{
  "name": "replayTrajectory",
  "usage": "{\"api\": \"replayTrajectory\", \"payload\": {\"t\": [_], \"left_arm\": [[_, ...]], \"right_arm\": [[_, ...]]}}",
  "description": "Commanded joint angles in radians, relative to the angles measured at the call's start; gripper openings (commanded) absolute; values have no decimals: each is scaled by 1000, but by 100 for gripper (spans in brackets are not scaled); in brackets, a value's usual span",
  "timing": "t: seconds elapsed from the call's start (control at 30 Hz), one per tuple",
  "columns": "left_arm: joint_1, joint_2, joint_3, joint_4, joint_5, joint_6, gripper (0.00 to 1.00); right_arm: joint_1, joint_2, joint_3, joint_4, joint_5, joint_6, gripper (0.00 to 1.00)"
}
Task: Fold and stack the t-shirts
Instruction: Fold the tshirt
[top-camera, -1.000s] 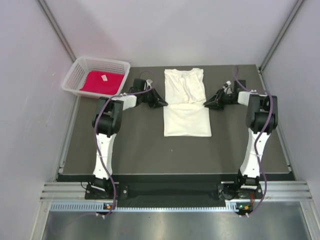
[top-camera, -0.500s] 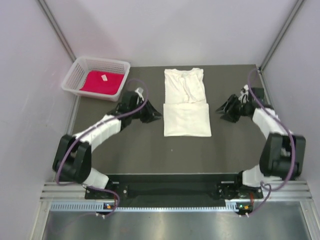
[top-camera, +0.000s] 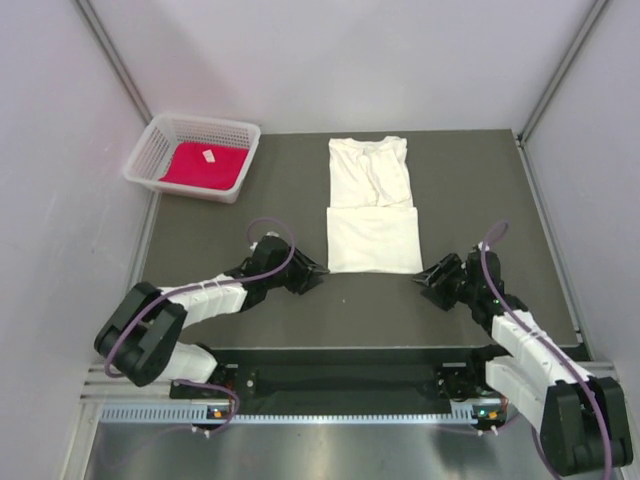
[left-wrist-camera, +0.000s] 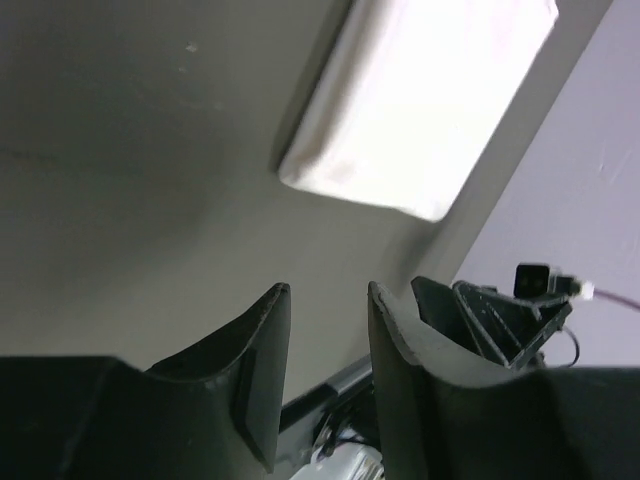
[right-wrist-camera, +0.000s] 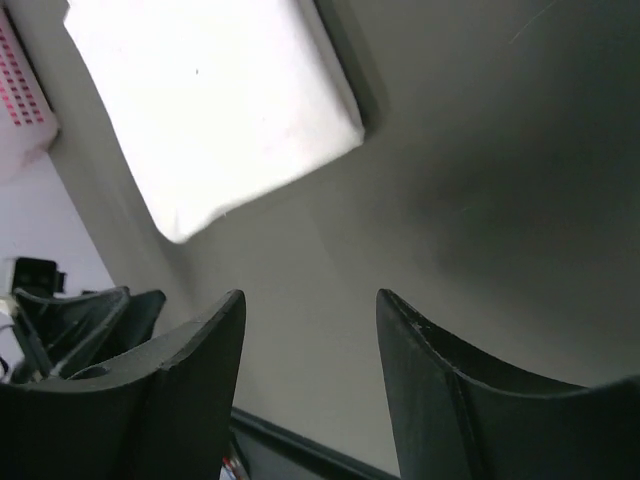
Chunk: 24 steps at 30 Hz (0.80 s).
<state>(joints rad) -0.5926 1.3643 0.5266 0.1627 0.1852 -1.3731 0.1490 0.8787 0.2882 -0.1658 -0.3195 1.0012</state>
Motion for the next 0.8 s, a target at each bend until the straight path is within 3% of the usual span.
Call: {"api": "replayTrajectory", "payload": {"t": [0.0,0.4,0.77], "left_arm": [[-6,48,-56,208,-58,-144,42],[-12,214,-25,264,-92,-184,45],[-13,259,30,92,-155,-264,45]], "right_arm": [[14,-18,-44,204,83,123,56],[8,233,-40,413,54,131,55],[6,302,6,351,92,119,55]]}}
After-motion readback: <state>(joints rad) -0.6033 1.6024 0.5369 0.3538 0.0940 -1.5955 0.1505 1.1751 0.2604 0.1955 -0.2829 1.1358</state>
